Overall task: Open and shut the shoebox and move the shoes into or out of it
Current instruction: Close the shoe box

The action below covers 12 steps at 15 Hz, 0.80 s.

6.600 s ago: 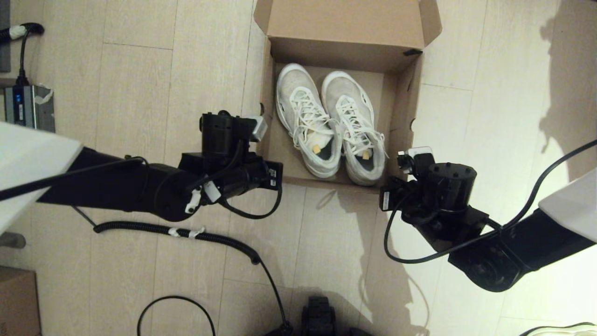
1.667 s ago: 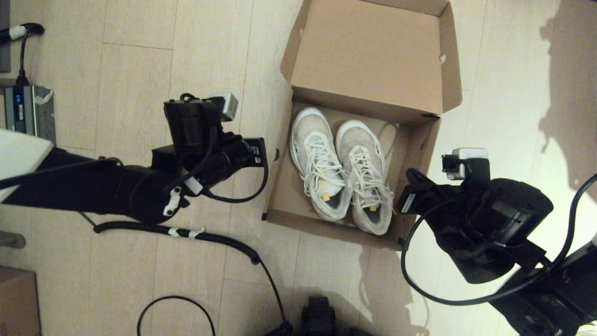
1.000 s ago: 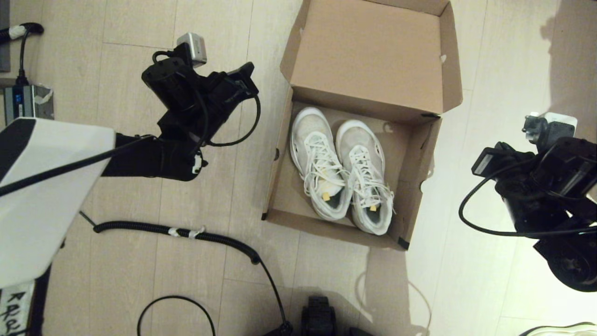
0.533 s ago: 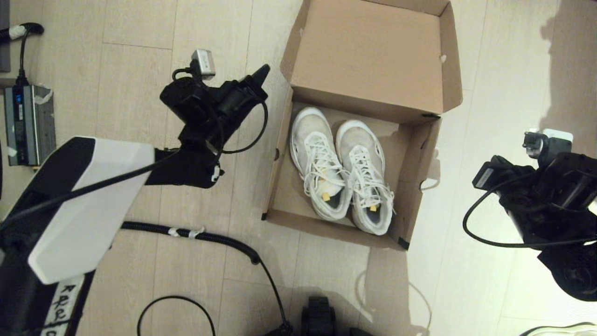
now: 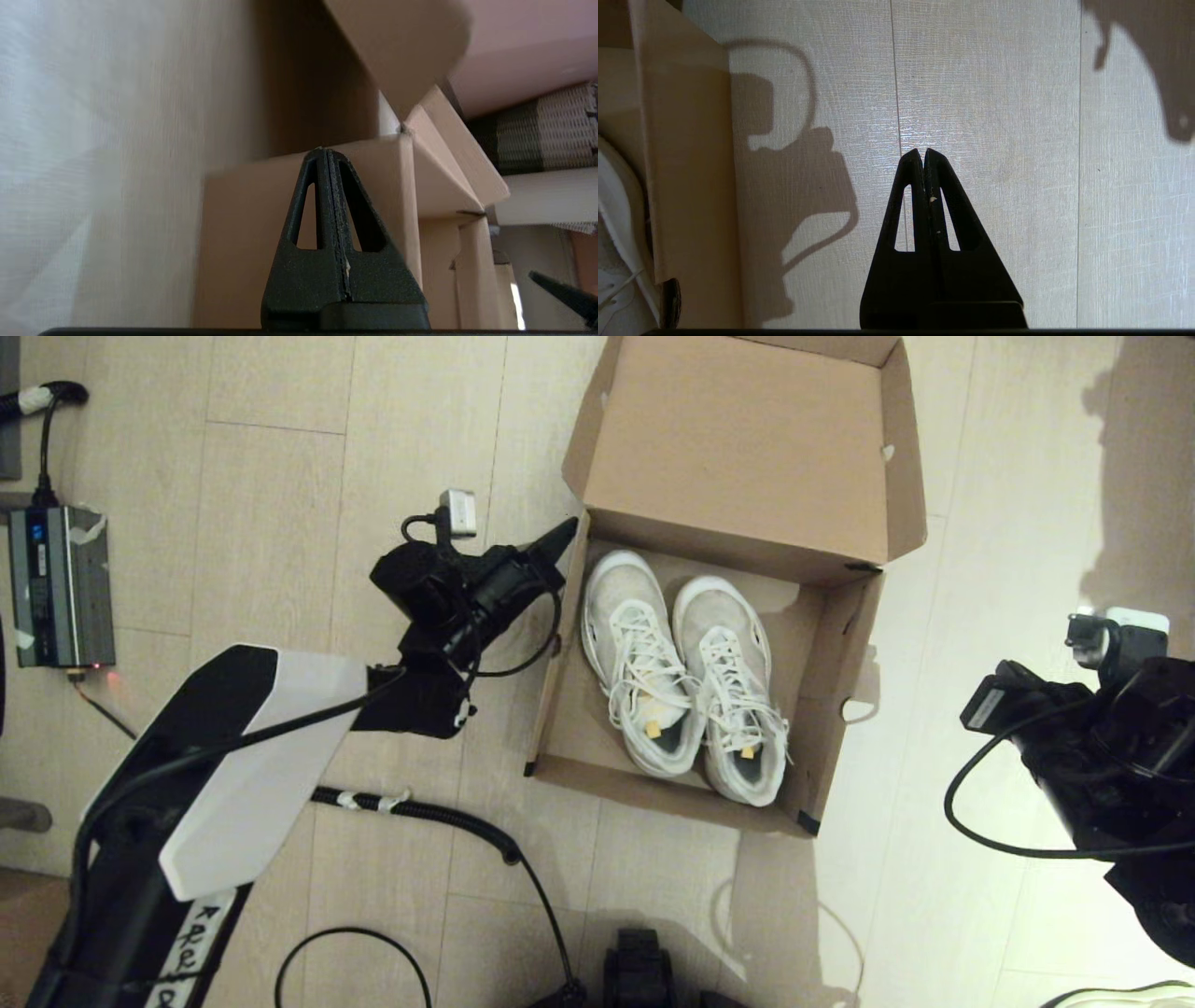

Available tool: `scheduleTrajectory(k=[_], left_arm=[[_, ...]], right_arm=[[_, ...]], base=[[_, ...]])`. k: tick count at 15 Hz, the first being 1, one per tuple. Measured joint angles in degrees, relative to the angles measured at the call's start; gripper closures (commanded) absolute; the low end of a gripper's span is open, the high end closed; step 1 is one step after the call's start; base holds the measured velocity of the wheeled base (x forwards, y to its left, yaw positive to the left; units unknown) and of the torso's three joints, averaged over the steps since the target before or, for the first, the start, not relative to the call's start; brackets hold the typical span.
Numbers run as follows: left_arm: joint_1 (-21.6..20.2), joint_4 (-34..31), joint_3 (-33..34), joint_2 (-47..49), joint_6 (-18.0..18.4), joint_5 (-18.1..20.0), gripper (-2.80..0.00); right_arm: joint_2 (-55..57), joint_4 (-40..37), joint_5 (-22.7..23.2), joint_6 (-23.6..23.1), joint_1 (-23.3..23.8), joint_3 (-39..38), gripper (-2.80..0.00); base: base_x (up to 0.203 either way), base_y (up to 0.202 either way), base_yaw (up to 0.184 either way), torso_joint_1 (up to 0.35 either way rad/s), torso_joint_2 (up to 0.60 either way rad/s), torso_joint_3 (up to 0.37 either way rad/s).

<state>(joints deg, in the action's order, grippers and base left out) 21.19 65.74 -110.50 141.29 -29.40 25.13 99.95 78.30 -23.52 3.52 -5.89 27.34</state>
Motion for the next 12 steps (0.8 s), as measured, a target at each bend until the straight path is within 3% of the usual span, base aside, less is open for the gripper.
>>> scheduleTrajectory(k=[4,6,9,12], left_arm=[[0.2,0.4,0.8,0.4,0.3,-0.1,0.0],[-0.1,1.0,5.0,-0.6,1.1,-0.1,0.0],[-0.3,4.8,18.3,-4.0,2.5,1.1,0.0],[-0.3,11.5,34.9,-7.9,3.9,3.2,0.0]], right_arm=[[-0.9,0.0,0.6,0.1,0.1,-1.5,0.0],[-0.8,0.0,0.8,0.1,0.3,-1.6,0.0],[1.2,0.1,1.2,0.2,3.5,-0.6,0.0],[5.5,0.1,3.6,0.2,7.3,5.2,0.0]], base=[[0.0,0.0,0.0,0.0,0.0,0.0],[0.0,0.0,0.0,0.0,0.0,0.0],[0.0,0.0,0.0,0.0,0.0,0.0],[0.0,0.0,0.0,0.0,0.0,0.0]])
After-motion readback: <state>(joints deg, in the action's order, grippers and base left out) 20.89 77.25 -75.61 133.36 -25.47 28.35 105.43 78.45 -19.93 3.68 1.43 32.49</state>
